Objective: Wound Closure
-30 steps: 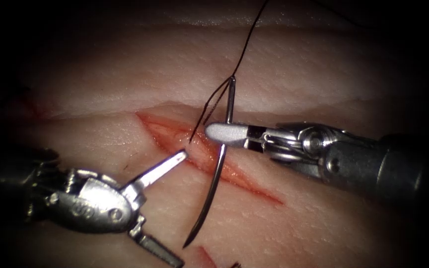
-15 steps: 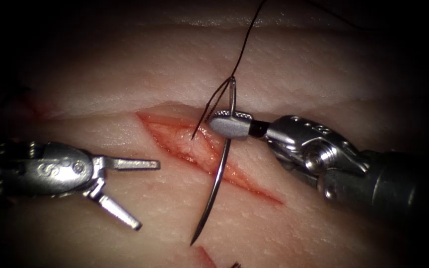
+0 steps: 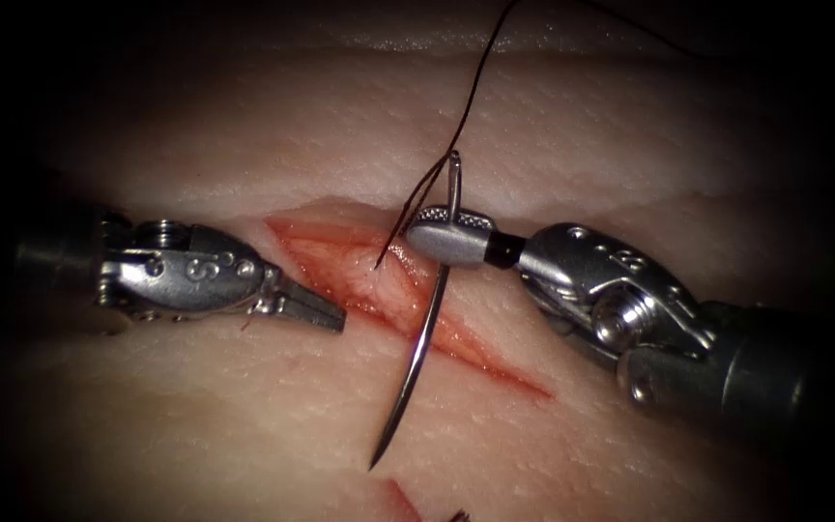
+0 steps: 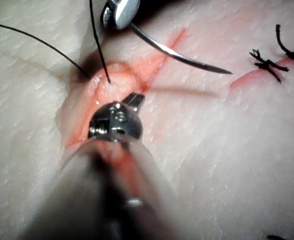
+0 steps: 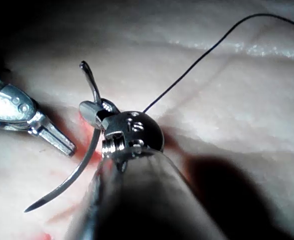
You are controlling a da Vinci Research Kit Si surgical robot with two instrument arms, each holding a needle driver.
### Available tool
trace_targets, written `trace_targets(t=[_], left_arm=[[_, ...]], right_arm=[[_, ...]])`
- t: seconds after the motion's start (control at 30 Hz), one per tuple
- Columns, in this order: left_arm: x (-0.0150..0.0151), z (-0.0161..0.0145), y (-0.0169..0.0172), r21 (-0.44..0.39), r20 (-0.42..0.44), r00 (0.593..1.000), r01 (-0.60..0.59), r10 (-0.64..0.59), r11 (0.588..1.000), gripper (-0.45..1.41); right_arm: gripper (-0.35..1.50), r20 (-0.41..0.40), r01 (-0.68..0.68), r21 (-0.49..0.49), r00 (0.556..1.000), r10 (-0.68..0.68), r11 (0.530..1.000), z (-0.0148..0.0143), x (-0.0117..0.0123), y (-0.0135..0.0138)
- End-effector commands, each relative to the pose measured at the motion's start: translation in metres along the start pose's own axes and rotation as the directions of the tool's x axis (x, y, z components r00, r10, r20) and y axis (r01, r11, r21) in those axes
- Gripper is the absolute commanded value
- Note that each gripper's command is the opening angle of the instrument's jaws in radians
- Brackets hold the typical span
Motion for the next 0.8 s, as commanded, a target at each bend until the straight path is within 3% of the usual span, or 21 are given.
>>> trace_targets(t=[0.03,0.07,0.47,0.63,0.8], left_arm=[[0.0,0.001,-0.0009,-0.009,0.01,1.0,-0.001,0.001,1.0,-0.38],[-0.0001,0.0012,-0.0012,-0.018,0.02,1.0,-0.001,0.001,1.0,-0.45],[-0.0016,0.0041,-0.0034,-0.107,0.157,0.987,0.001,0.016,0.994,-0.45],[-0.0021,0.0046,-0.0047,-0.111,0.191,0.982,0.011,0.01,0.994,-0.45],[-0.0029,0.0049,-0.0061,-0.1,0.278,0.96,0.035,-0.006,0.994,-0.45]], right_arm=[[-0.35,-0.005,0.007,0.003,1.0,-0.007,1.0,0.0009,0.0002,0.0001],[-0.35,-0.005,0.007,0.003,1.0,-0.007,1.0,0.0009,0.0002,0.0001],[-0.35,-0.008,0.053,0.0,0.999,-0.053,0.999,0.0009,0.0003,0.0],[-0.35,-0.011,0.098,-0.006,0.995,-0.098,0.995,0.001,0.0005,0.0001],[-0.35,-0.018,0.171,-0.018,0.985,-0.171,0.985,0.0014,0.0007,0.0003]])
